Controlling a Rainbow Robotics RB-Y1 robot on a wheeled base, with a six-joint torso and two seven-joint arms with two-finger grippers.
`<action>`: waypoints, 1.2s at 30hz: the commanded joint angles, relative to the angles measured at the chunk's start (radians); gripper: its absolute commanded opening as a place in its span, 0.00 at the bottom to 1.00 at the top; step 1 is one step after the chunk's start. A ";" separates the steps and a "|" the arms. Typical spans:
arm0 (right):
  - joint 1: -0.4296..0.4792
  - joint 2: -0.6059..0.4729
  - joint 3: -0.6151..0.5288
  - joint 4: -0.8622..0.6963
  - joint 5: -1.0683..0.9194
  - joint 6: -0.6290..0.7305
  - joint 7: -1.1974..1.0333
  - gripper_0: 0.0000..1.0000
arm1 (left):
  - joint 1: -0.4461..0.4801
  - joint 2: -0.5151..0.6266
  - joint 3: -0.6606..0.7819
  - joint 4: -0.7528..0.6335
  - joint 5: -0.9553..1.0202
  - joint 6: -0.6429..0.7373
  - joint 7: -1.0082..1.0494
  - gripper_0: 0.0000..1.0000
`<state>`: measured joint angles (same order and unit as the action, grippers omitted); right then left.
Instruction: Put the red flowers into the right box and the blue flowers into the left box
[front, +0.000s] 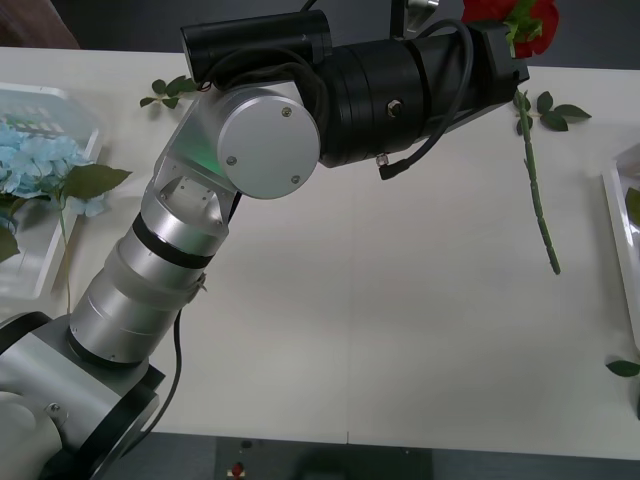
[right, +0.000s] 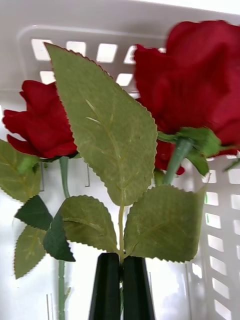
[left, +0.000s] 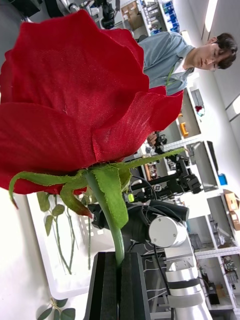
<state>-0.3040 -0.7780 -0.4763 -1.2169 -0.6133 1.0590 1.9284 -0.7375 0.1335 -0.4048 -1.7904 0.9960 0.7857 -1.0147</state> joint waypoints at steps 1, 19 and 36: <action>-0.018 -0.021 -0.016 -0.023 -0.054 -0.005 -0.014 1.00 | -0.031 0.000 -0.009 -0.029 0.023 -0.037 -0.036 0.00; -0.018 -0.032 -0.038 -0.128 -0.439 0.225 0.370 1.00 | -0.039 0.015 -0.098 0.178 -0.019 -0.470 -0.031 0.00; -0.078 -0.032 -0.124 -0.222 -0.924 0.762 0.256 1.00 | -0.103 0.023 -0.106 0.276 0.018 -0.499 -0.005 0.00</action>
<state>-0.3393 -0.7781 -0.5849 -1.4190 -1.4933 1.8001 2.2743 -0.8014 0.1395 -0.5233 -1.4944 0.9870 0.3042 -1.0147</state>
